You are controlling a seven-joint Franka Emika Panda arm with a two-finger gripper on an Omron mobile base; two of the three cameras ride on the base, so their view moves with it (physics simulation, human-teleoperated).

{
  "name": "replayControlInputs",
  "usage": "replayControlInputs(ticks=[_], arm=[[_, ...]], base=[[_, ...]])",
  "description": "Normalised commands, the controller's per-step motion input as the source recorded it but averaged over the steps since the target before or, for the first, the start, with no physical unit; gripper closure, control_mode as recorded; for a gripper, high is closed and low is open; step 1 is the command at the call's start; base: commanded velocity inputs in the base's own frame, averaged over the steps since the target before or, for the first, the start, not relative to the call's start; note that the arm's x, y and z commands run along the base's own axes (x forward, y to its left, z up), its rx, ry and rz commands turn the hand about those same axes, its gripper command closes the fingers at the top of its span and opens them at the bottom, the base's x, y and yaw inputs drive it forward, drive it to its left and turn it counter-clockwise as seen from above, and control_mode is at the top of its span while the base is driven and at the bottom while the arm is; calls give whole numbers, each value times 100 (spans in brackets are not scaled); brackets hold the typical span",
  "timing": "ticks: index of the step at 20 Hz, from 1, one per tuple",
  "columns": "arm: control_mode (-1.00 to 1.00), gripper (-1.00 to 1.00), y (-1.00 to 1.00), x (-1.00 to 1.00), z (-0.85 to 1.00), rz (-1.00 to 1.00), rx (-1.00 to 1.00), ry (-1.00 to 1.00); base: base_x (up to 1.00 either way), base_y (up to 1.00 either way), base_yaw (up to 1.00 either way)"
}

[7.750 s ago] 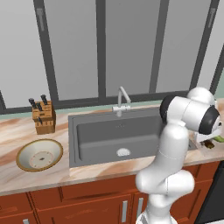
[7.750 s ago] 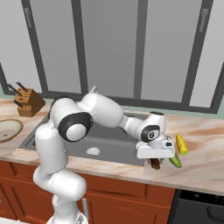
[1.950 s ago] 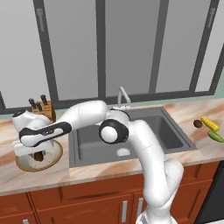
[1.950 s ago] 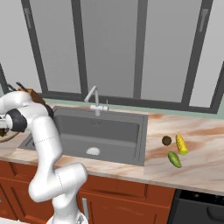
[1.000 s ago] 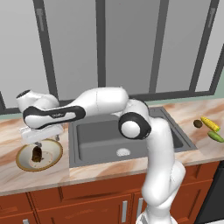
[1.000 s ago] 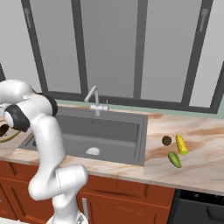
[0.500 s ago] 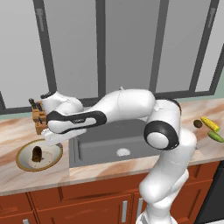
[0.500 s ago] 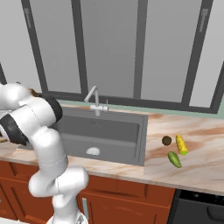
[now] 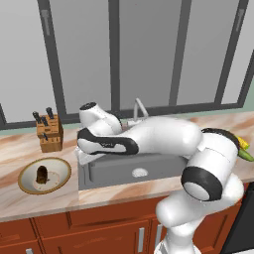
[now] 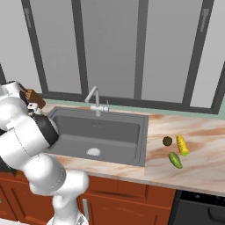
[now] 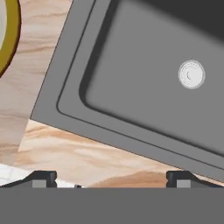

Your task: There is a mixed pile of frozen fruits and vegetables on the counter. Locate all the frozen vegetables and place the items in a bowl on the counter. Take all the frozen fruits and defrost them in a running sink.

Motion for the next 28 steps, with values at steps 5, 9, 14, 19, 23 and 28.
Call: replayControlInputs(ticks=[5,9,14,19,23,28], arm=[[-100,-100,-76,0,0,13,7,2],[-100,-100,-87,1,0,6,11,5],[-100,-100,-97,3,2,0,17,5],[-100,-100,-60,16,22,-6,14,8],[-100,-100,-52,20,5,-17,4,16],[-100,-100,-51,10,0,-16,-7,8]], base=[[0,0,0],[0,0,0],[0,0,0],[0,0,0],[0,0,0],[0,0,0]])
